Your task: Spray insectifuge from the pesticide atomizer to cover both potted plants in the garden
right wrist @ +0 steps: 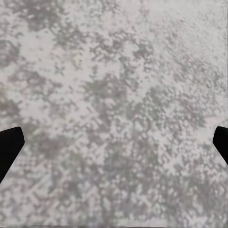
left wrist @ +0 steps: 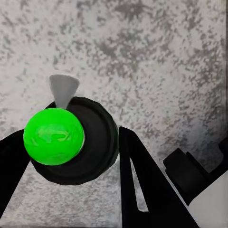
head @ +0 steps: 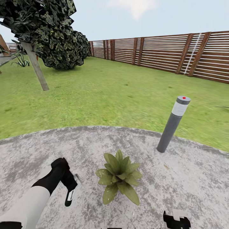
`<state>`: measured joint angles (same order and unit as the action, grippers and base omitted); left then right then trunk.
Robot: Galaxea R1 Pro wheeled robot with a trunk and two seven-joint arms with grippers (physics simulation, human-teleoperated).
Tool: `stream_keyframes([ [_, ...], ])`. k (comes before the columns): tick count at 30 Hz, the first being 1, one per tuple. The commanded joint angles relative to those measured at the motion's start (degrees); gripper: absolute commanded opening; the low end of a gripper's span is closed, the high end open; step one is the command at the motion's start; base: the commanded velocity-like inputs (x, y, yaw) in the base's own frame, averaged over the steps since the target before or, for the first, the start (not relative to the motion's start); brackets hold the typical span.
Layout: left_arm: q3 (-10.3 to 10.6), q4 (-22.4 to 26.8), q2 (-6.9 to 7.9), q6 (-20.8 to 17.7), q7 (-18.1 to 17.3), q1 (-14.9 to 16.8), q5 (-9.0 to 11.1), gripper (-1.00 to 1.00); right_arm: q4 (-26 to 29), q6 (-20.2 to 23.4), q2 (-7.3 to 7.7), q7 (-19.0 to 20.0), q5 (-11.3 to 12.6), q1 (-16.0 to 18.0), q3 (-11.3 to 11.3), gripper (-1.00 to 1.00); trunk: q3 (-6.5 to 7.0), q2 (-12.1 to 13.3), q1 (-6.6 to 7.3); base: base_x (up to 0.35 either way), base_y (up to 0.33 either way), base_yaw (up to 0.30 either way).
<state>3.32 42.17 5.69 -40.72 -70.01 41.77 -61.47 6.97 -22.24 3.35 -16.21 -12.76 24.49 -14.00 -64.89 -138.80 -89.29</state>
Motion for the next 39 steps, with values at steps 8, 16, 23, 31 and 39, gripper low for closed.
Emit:
stream_keyframes([
  [8, 0.3, 0.07, -0.06, -0.43, -0.39, 0.06, -0.18, -1.0, -0.08, -0.17, 0.07, -0.14, -0.6, 0.03, -0.42, 1.0, -0.05, -0.02, 0.04, -0.266, -0.101, 0.12],
  [16, 0.29, 0.02, -0.4, -0.49, -0.39, 0.06, -0.09, -1.0, -0.12, -0.17, 0.08, -0.14, -0.6, 0.03, -0.42, 1.0, -0.05, -0.02, 0.04, 0.103, -0.267, 0.001],
  [23, 0.52, -0.96, -0.09, -0.02, -0.85, -0.53, 0.1, -1.0, -0.12, -0.17, 0.08, -0.14, -0.6, 0.03, -0.42, 1.0, -0.05, -0.02, 0.04, 0.068, -0.115, 0.0],
  [31, 0.13, -1.7, 0.36, 0.47, -0.03, -6.07, 0.61, -1.0, -0.2, -0.17, -0.01, -0.14, -0.6, 0.03, -0.33, 1.0, -0.05, -0.02, 0.04, 0.001, -0.002, 0.0],
  [39, -4.97, -0.9, -0.35, 0.46, 1.41, -6.21, 0.65, -1.0, -0.12, -0.17, -0.01, -0.15, -0.6, 0.03, -0.35, 1.0, -0.05, -0.02, 0.04, 0.0, 0.0, 0.097],
])
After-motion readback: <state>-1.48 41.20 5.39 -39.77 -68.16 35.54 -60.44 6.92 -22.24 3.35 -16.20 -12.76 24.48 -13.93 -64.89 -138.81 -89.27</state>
